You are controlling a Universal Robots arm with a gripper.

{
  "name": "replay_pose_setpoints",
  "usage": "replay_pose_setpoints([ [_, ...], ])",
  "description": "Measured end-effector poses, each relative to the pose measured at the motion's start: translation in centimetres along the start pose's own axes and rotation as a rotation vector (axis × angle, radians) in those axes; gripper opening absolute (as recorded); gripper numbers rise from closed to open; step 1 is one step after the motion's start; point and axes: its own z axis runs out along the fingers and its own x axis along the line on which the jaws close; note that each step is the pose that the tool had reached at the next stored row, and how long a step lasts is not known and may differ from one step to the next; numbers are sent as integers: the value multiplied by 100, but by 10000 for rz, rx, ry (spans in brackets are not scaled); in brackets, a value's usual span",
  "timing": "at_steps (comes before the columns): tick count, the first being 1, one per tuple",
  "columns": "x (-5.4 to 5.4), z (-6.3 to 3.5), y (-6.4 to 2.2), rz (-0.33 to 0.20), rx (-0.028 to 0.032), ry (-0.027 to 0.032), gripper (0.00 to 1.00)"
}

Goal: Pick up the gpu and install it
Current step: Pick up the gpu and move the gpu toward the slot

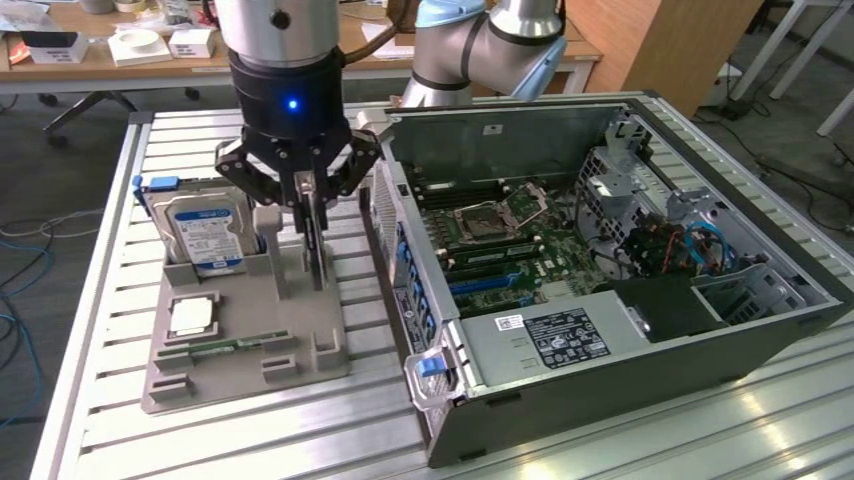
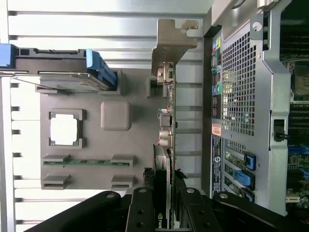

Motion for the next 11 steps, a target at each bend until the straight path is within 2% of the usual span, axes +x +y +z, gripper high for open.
replay_pose_setpoints([
  [11,-5,-216,7,-1,20,0,26],
])
